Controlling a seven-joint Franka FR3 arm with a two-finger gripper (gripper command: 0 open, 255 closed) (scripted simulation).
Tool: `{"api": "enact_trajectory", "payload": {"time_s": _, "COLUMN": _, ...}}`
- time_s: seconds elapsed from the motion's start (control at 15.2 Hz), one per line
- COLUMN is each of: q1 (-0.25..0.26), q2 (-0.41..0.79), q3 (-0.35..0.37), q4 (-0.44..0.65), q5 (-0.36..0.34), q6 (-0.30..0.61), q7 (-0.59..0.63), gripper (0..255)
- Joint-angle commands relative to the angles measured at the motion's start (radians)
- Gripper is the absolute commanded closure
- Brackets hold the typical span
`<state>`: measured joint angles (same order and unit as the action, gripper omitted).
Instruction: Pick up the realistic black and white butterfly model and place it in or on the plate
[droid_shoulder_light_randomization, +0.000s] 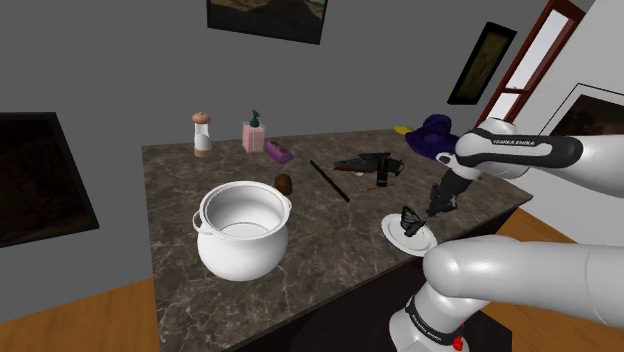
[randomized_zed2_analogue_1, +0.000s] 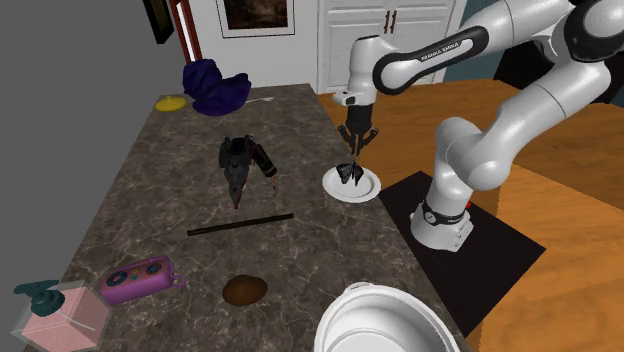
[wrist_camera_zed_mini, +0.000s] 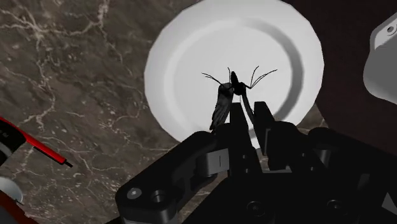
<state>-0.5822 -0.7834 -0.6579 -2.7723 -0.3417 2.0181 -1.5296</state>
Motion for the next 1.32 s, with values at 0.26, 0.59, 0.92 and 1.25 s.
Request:
{"api": "enact_trajectory", "payload": {"time_s": 0.26, "q1": -0.026, "q2": 0.032, "q3": -0.067, "q4": -0.014, "q5": -0.044, "q6": 0.047, "q7": -0.056, "gripper": 255}}
{"api": "enact_trajectory", "payload": {"time_s": 0.59, "q1": -0.017, "q2": 0.085, "q3": -0.111, "q4": -0.051, "q5": -0.064, "q6": 0.137, "q7": -0.065, "gripper": 255}}
{"api": "enact_trajectory", "payload": {"time_s": 0.92, "q1": -0.001, "q2": 0.141, "q3": -0.154, "q4": -0.077, "q5": -0.077, "q6": 0.220, "q7": -0.075, "gripper": 255}}
{"api": "enact_trajectory", "payload": {"time_s": 1.25, "q1": 0.026, "q2": 0.124, "q3": -0.184, "q4": -0.075, "q5": -0.106, "q6": 0.210, "q7": -0.053, "gripper": 255}}
